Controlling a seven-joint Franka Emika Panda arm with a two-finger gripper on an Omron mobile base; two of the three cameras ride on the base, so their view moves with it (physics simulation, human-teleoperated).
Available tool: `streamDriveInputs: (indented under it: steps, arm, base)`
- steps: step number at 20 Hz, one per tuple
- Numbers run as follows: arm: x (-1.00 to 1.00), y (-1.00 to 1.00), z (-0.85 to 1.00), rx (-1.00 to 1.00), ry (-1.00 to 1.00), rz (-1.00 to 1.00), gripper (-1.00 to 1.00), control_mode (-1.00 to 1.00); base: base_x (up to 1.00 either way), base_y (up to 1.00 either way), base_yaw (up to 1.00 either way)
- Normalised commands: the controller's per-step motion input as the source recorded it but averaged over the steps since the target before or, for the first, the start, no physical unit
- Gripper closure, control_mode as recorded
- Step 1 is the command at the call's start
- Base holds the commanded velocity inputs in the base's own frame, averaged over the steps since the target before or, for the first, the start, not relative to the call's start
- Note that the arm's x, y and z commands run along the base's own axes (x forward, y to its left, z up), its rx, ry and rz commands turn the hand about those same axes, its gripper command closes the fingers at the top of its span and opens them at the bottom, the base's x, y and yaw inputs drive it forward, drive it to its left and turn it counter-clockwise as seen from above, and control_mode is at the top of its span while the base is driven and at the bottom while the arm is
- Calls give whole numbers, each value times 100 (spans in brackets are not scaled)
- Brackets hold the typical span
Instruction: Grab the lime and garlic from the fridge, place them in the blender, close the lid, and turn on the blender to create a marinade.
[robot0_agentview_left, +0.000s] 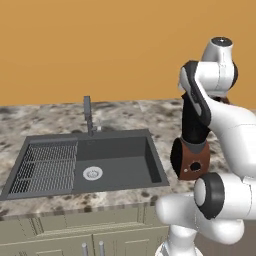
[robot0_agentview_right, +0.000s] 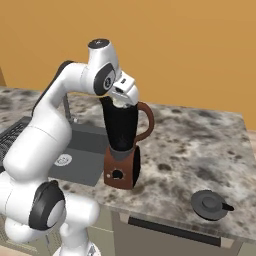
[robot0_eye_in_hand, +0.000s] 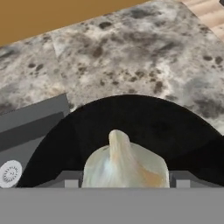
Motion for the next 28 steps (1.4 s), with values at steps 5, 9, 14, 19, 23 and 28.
streamDriveInputs:
  steps: [5,9,14,19,23,28]
  arm:
    - [4,-15,-61,0,0,6,100,-100]
    - [6,0,-52,0,1,8,100,-100]
    - [-1,22,-28,0,3,9,-100,-100]
    - [0,17,-1,0,0,7,-100,-100]
    - [-6,8,12,0,0,3,-100,-100]
    - [-22,0,32,0,-3,0,-100,-100]
  base:
    - [0,0,0]
    - [0,0,0]
    - [0,0,0]
    - [0,0,0]
    - [0,0,0]
    - [0,0,0]
